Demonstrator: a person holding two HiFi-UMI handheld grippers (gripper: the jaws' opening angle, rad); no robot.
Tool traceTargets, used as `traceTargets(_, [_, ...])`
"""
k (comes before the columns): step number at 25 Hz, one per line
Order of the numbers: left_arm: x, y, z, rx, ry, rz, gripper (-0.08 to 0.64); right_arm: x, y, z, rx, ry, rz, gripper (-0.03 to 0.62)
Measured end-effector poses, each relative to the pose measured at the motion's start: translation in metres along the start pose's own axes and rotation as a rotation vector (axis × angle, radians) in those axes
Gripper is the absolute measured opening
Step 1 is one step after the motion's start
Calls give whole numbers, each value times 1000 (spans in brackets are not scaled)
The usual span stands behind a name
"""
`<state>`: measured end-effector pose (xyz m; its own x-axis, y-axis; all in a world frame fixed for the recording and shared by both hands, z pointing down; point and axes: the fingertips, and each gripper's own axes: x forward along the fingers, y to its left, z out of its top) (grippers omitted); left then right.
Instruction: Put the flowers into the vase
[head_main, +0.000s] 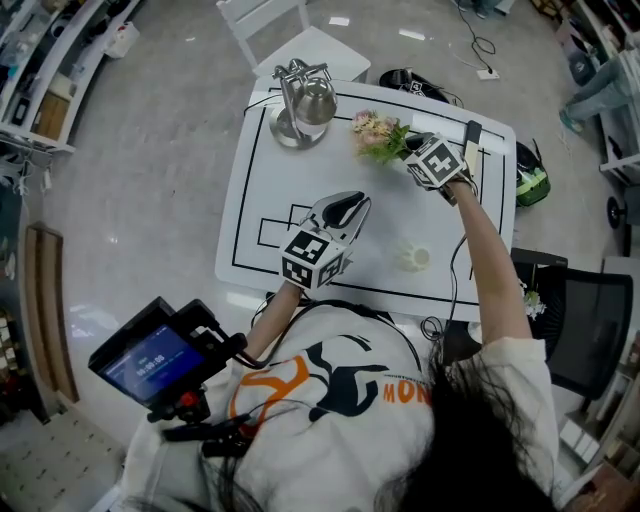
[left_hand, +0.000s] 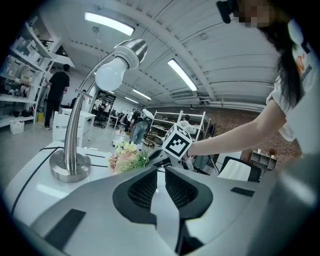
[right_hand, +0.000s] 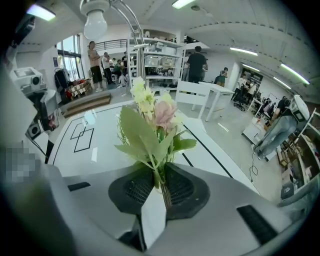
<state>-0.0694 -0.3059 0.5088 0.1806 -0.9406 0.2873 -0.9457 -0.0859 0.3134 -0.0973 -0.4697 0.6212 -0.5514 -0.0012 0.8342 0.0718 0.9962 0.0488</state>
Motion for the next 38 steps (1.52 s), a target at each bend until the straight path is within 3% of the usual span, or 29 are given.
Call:
traceTargets(5, [2, -8, -2, 15, 15, -55, 92, -32, -7, 10, 94, -129, -41, 61])
traceTargets(21, [0, -52, 1, 114, 67, -306, 111, -176, -14, 28, 359, -500, -276, 58])
traceTargets(30, [-6, -82, 1, 214, 123, -553, 172, -264, 1, 35, 451, -690, -413, 58])
traceTargets(35, [-15, -103, -2, 247, 145, -682, 204, -310, 24, 34, 515, -823, -446, 58])
traceTargets(38, [-20, -118, -8, 308, 159, -753, 248, -331, 40, 28, 544, -864, -483, 58])
